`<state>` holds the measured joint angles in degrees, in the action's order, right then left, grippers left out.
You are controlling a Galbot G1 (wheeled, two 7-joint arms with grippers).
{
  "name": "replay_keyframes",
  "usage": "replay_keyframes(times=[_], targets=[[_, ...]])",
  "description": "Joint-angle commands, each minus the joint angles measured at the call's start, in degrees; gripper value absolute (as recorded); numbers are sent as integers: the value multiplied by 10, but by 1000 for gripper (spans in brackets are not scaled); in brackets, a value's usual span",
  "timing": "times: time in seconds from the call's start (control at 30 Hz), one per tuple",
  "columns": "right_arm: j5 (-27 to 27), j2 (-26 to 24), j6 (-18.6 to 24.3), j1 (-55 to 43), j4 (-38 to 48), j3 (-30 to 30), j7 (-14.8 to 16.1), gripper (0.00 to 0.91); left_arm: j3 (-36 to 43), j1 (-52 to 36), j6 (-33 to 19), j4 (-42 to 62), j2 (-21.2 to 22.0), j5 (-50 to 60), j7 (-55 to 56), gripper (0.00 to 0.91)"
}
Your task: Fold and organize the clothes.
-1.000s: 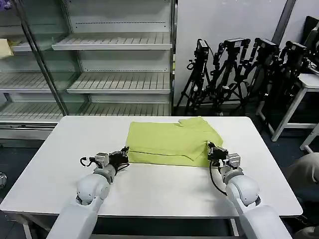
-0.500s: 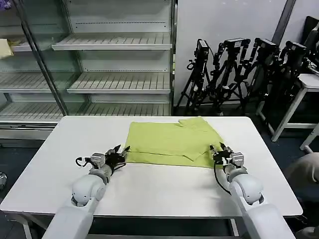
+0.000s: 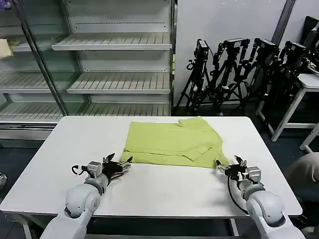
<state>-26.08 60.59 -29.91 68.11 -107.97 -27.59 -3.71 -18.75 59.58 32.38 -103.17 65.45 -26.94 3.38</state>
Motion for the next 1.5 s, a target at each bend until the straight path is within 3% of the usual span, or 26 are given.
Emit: replay_keyframes(times=[0.03,0.9,1.2,1.5], targets=[[-10,-11,-8,43,-22,-25,7,0,-9,25,8,-9,-9,0,-2,10],[-19,-9,-13,43,-30,-11,10,0,-11,42,8,-18,0,8,-20,10],[-16,-9,-25,142,-147,-43,0,0,-56,168,7,-128,-22,11,-9,10],[21,10,-19,256,-230,-60,-1,0,-124,300,6,-213,-34,7,-10,0]])
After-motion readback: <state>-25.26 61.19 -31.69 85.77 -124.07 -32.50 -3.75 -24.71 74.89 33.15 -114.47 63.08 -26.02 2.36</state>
